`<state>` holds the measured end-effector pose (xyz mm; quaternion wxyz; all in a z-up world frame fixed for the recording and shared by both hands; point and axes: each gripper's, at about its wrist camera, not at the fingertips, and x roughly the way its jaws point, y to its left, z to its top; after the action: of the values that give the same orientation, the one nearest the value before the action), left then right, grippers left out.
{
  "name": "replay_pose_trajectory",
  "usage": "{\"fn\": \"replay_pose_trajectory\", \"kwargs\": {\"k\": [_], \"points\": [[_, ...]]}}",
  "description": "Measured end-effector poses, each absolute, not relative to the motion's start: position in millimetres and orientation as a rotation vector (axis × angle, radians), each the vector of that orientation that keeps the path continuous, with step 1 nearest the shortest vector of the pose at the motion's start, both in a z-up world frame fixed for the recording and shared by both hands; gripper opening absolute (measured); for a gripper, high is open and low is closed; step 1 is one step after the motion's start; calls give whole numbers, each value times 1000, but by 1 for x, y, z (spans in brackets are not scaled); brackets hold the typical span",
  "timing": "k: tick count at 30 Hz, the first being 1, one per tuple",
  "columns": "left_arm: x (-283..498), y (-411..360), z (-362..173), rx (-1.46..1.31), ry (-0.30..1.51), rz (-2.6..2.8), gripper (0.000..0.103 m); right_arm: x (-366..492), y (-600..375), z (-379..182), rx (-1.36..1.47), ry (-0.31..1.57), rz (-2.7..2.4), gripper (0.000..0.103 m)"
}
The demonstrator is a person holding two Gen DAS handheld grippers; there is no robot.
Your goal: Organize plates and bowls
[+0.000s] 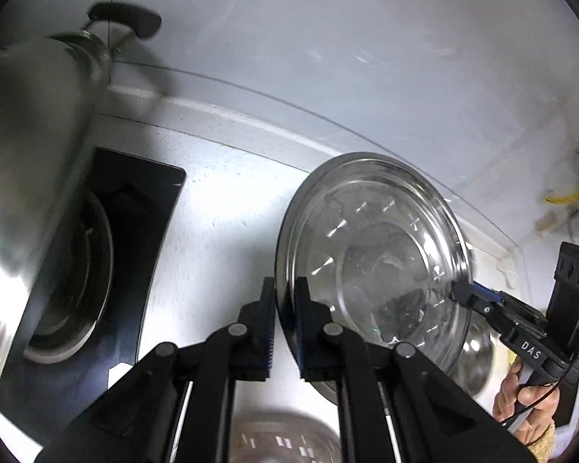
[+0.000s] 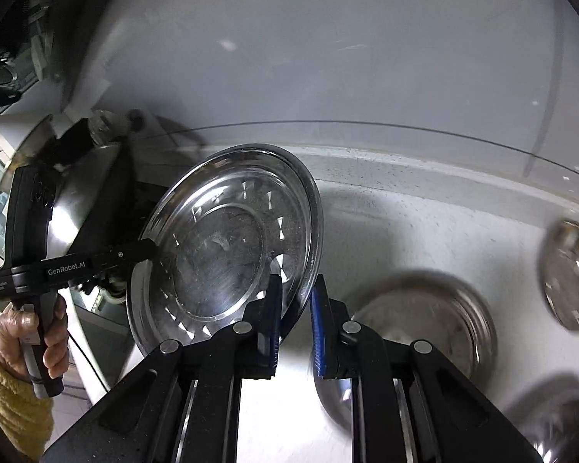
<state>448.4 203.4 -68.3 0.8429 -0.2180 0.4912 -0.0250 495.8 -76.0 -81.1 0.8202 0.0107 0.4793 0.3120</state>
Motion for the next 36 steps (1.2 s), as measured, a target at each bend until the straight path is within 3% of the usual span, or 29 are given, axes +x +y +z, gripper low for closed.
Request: {"fn": "replay_pose_trajectory", "kwargs": {"k": [9, 17, 25, 36], "points": [[341, 211, -41, -435, 1042, -156, 8, 371, -79, -37, 54, 965, 629, 13], [257, 221, -103, -412, 1159, -203, 9, 290, -73, -97, 113, 1066, 583, 13], [246, 227, -152, -409, 1230, -196, 9, 281, -63, -160, 108, 1192, 508, 13], [245, 217, -152, -307, 1222, -214, 15, 272, -70, -151, 82, 1161, 462, 14]]}}
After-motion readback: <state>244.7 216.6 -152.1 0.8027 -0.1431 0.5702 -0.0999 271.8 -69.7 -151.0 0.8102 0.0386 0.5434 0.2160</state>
